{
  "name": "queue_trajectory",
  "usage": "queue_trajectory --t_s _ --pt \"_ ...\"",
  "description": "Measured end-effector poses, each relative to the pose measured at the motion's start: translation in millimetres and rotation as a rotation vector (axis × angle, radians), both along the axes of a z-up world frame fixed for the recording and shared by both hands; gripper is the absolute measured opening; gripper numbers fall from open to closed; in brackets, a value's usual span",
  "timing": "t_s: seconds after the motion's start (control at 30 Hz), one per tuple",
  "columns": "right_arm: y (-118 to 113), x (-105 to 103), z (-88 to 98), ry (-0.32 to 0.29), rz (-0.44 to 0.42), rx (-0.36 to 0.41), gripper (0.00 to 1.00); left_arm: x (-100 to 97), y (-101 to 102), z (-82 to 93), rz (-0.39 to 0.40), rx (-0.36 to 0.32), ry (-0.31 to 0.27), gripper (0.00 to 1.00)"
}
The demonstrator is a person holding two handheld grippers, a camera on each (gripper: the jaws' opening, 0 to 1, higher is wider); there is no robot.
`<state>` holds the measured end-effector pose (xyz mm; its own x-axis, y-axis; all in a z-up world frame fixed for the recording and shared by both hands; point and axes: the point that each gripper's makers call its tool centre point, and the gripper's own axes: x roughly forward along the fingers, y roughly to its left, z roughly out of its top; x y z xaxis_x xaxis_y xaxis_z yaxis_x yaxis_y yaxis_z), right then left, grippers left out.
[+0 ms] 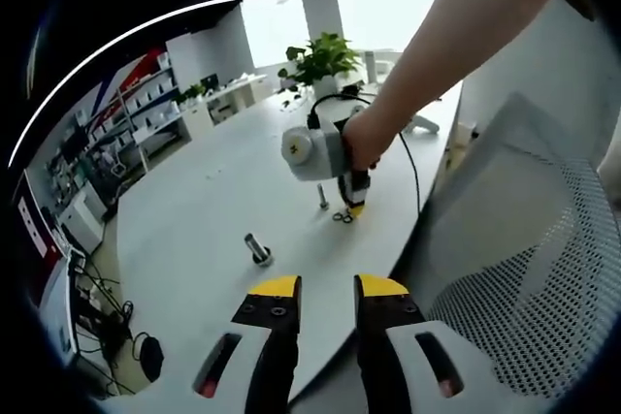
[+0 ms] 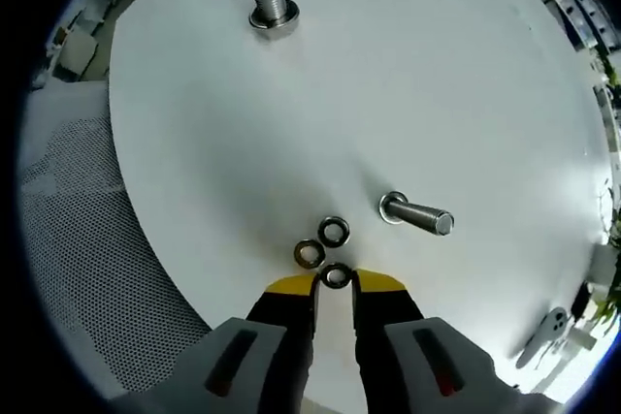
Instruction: Place the washer onto the threaded stud by aligning its center hole with the stud, sliding it down to the base, and recovering from edge contact or off-axis alignment until the washer reaches the visible bottom stop.
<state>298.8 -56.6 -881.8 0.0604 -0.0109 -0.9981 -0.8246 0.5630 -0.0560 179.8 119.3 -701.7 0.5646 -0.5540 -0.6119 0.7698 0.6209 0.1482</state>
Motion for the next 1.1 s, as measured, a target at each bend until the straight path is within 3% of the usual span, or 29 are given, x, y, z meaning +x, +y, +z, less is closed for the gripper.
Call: queue_trajectory --t_s 0.27,0.63,0.8,1.1 --pt "1.7 -1.7 -0.4 0.008 0.042 -0.033 0.16 1.2 -0.4 2.0 0.002 -0.013 -0.005 0.20" --pt "0.4 -1.6 -0.5 0.040 0.017 -0.094 0.16 3.9 1.1 7.5 0.033 -0.073 0.006 0.23" --pt "-1.1 -0.6 0.0 0.028 -0.026 -0.069 0.16 5.7 1.6 9.4 0.043 -0.084 0.003 0.23" --pt "-0.6 -2.0 -1.1 -0.027 -0.024 -0.049 0.16 6.1 1.9 9.7 0.043 -0.074 -0.010 0.23"
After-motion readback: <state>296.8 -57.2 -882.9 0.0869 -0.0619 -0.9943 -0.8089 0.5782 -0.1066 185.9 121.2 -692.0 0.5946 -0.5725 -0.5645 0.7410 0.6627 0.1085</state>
